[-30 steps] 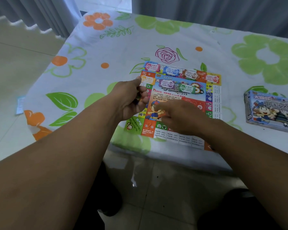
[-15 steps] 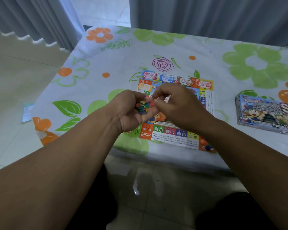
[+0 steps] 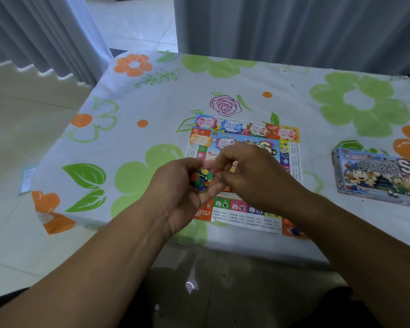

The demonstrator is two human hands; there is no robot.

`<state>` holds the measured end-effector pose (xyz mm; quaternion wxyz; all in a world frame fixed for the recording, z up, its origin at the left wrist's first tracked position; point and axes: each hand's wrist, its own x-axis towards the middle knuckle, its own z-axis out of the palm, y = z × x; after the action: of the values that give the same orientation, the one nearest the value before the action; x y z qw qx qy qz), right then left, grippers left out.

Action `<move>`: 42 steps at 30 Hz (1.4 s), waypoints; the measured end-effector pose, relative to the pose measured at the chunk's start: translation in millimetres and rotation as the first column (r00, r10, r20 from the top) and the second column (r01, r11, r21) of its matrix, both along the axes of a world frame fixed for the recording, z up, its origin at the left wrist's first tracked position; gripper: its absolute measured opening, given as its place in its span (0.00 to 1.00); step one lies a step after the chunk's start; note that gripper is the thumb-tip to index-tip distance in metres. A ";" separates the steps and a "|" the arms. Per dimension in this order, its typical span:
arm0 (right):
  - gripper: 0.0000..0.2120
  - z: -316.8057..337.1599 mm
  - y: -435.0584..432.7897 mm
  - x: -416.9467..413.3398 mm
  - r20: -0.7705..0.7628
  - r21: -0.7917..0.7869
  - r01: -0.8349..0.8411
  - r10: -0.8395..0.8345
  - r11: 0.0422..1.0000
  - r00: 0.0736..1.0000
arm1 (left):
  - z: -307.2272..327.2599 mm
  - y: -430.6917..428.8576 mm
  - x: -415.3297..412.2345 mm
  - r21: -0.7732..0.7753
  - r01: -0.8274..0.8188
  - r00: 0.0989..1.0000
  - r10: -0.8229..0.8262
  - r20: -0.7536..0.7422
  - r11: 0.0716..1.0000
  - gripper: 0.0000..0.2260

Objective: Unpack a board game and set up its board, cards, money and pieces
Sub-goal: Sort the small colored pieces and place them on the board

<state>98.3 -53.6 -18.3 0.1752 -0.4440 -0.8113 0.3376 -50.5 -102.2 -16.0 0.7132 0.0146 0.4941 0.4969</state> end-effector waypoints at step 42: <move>0.10 -17.2 18.4 -6.4 0.026 -0.094 -0.073 0.076 0.993 0.997 | -16.9 16.5 -11.6 -0.044 0.092 0.994 -0.089 0.055 0.995 0.11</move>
<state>91.8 -35.1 -35.5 0.1296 -0.4260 -0.8132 0.3748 -62.1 -85.8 -32.9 0.7480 0.0074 0.4855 0.4525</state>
